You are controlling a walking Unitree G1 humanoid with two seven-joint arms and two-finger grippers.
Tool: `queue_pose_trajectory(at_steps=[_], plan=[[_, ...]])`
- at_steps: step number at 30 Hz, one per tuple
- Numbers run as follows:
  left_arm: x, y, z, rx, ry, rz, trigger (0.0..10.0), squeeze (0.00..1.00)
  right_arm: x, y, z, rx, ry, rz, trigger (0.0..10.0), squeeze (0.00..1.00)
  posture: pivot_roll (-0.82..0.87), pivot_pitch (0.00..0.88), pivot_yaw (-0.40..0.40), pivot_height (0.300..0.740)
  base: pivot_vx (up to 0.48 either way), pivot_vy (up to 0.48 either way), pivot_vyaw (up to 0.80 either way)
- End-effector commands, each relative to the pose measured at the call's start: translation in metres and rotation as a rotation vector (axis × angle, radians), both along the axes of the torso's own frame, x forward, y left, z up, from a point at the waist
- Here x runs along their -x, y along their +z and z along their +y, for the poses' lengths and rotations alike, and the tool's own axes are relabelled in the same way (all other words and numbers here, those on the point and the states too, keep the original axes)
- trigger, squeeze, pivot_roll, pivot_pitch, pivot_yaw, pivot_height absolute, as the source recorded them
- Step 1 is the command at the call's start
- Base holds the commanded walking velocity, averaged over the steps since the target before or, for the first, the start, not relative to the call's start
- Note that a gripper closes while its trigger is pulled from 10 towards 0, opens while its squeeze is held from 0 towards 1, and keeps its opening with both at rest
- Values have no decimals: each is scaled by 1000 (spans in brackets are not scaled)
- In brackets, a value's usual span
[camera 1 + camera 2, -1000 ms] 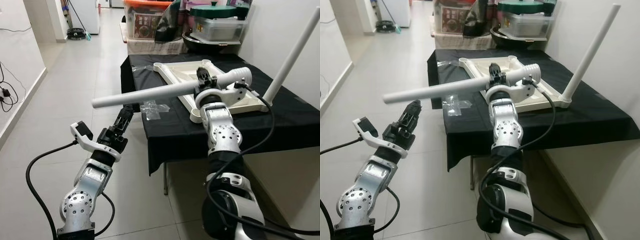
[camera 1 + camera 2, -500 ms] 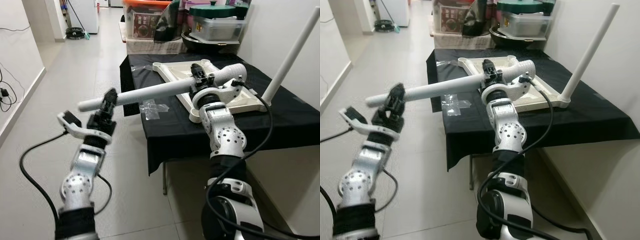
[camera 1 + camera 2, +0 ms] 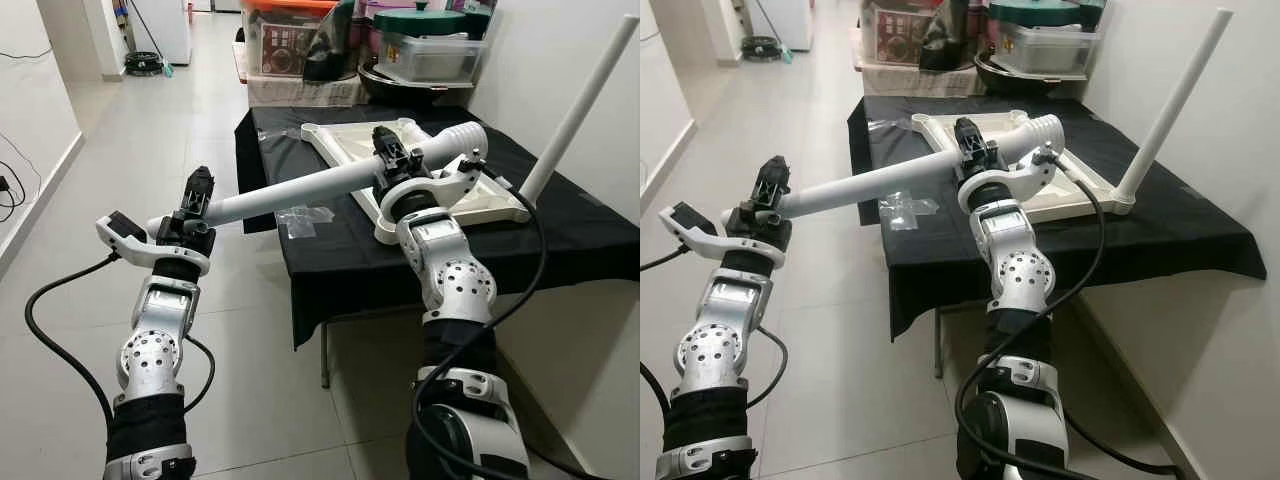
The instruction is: Building children table
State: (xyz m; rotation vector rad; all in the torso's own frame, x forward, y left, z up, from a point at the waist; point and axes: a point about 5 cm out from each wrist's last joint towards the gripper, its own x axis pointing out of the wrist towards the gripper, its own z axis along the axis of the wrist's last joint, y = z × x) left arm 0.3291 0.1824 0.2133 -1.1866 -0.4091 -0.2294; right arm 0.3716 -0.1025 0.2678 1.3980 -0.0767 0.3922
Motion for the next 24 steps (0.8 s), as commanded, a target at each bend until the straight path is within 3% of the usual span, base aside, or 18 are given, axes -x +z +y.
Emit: queue_pose_trajectory(at_steps=[1,6,11,16,17,20,21,22,24], plan=[[2,4,10,28,53,-27,0,0,9,-30,27,-44,113,97,0,0,-54,0,-113,740,0,0,0],[1,8,14,42,77,-28,0,0,9,-32,29,-32,123,100,0,0,-52,0,-116,740,0,0,0],[2,25,16,105,53,-82,0,0,9,-34,29,-53,126,120,0,0,-51,0,-117,740,0,0,0],[3,32,3,103,-37,-126,0,0,10,-33,30,-90,123,125,0,0,-48,0,-116,740,0,0,0],[3,29,-8,78,-97,-125,10000,0,10,-31,31,-104,122,122,0,0,-47,0,-113,740,0,0,0],[3,27,-12,72,-118,-122,10000,0,10,-30,31,-109,121,121,0,0,-47,0,-113,740,0,0,0],[1,23,-15,28,-112,-80,10000,0,10,-29,32,-114,121,121,0,0,-47,0,-112,740,0,0,0],[2,20,-20,35,-118,-85,3686,0,10,-29,32,-119,122,121,0,0,-47,0,-112,740,0,0,0],[2,20,-20,35,-118,-85,3686,0,10,-29,32,-119,122,121,0,0,-47,0,-112,740,0,0,0]])
